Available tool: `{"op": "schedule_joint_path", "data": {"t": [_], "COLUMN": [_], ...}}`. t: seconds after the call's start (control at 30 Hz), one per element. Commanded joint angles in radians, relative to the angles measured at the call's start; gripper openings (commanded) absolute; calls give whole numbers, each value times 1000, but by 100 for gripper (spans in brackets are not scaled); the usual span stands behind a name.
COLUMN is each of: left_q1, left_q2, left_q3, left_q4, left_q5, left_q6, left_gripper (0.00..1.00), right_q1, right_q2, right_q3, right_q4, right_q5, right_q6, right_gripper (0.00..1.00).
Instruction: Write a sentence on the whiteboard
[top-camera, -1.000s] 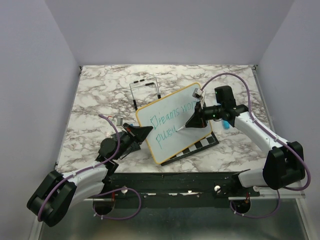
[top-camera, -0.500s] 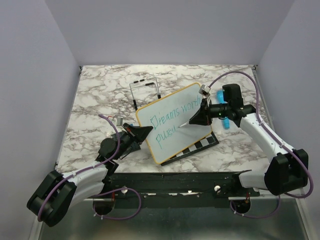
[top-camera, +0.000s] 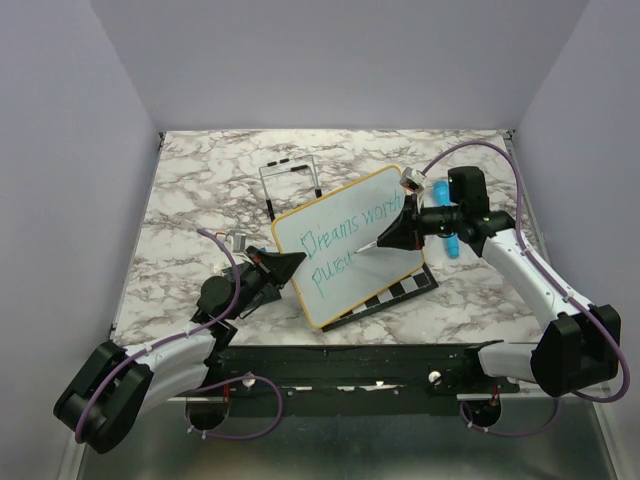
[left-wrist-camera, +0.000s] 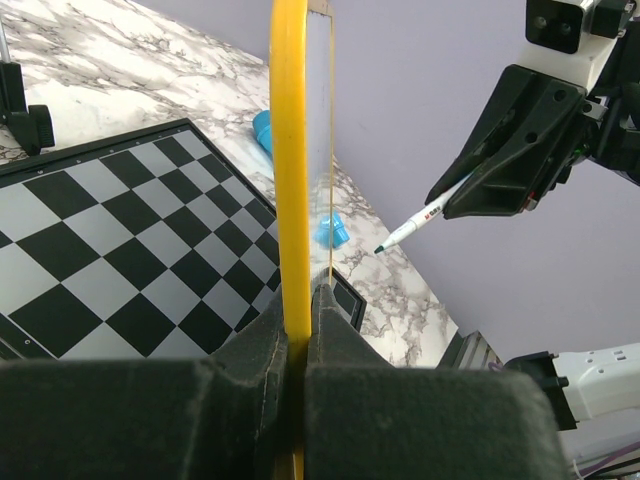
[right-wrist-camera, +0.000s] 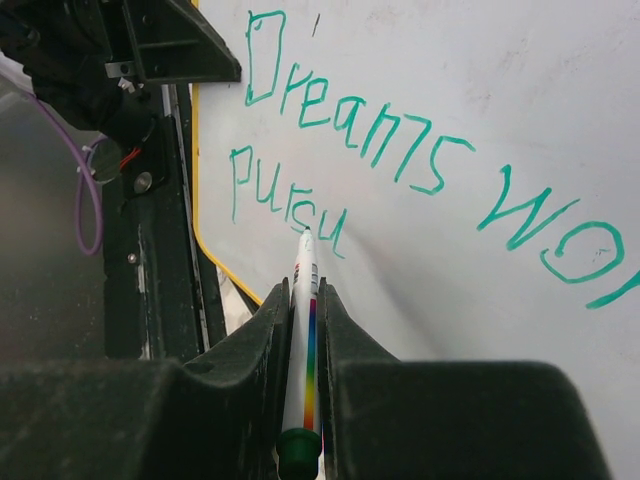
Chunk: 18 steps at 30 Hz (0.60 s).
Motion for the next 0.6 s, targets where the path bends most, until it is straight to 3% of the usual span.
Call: {"op": "schedule_joint_path", "data": {"t": [0.0, 0.57], "left_q1": [-5, -5], "left_q2": [3, 12], "left_q3": [-15, -9], "left_q4": [-9, -3], "left_q5": [9, 9], "left_q6": [86, 81], "left_gripper": [0, 0], "right_q1": [-11, -13], "right_q2": [1, 33], "right_q3": [-16, -26], "right_q4": [26, 97], "right_q5": [2, 75], "right_q6": [-23, -4], "right_gripper": [1, 1]}}
